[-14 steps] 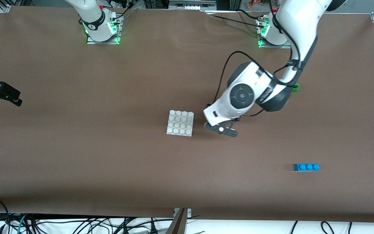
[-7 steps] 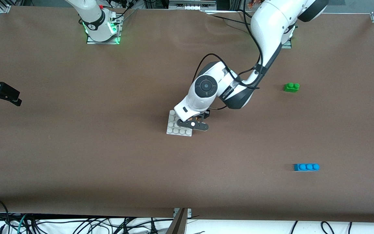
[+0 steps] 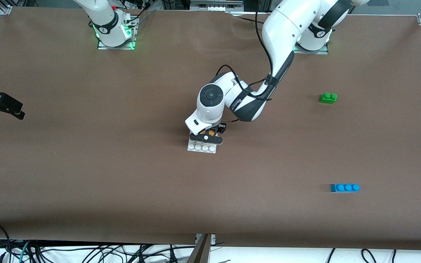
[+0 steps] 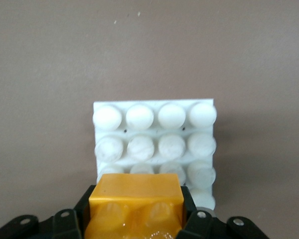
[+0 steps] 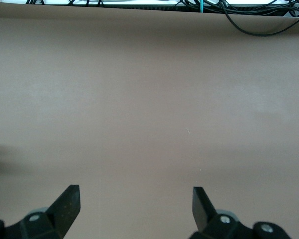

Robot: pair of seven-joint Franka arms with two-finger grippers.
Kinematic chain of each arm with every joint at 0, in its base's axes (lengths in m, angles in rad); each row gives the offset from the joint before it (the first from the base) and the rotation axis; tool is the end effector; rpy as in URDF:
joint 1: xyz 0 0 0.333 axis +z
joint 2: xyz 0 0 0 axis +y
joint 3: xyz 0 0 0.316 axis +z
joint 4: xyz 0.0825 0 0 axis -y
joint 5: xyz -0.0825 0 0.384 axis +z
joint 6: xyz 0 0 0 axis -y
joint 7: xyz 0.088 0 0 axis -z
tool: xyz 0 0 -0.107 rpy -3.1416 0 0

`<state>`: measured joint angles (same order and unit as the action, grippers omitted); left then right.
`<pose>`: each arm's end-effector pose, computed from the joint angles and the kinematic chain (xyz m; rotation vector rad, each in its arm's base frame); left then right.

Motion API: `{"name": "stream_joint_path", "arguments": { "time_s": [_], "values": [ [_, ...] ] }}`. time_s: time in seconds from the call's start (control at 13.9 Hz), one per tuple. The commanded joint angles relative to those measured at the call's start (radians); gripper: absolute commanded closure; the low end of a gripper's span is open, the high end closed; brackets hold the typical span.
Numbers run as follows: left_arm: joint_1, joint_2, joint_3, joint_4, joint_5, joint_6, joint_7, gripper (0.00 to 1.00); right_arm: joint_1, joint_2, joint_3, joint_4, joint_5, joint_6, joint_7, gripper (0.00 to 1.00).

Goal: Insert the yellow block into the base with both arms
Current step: 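Lower the yellow block onto the base plate studs and press down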

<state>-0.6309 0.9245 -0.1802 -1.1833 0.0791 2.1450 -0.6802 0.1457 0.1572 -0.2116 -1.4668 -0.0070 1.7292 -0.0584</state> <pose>0.5589 -0.5252 0.2349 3.0489 -0.1497 -0.0204 0.6159 -0.0310 0.5990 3.0909 -0.0038 0.1640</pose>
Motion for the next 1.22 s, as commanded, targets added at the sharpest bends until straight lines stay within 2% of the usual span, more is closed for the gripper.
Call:
{"name": "stream_joint_path", "arguments": {
  "time_s": [0.0, 1.15],
  "values": [
    [-0.026, 0.053, 0.013, 0.071, 0.011, 0.006, -0.012, 0.69, -0.009, -0.005, 0.004, 0.002, -0.002, -0.008, -0.018, 0.0],
    [-0.052, 0.08, 0.016, 0.056, 0.064, 0.03, -0.009, 0.64, -0.011, -0.005, 0.004, 0.002, -0.002, -0.003, -0.018, 0.0]
  ]
}}
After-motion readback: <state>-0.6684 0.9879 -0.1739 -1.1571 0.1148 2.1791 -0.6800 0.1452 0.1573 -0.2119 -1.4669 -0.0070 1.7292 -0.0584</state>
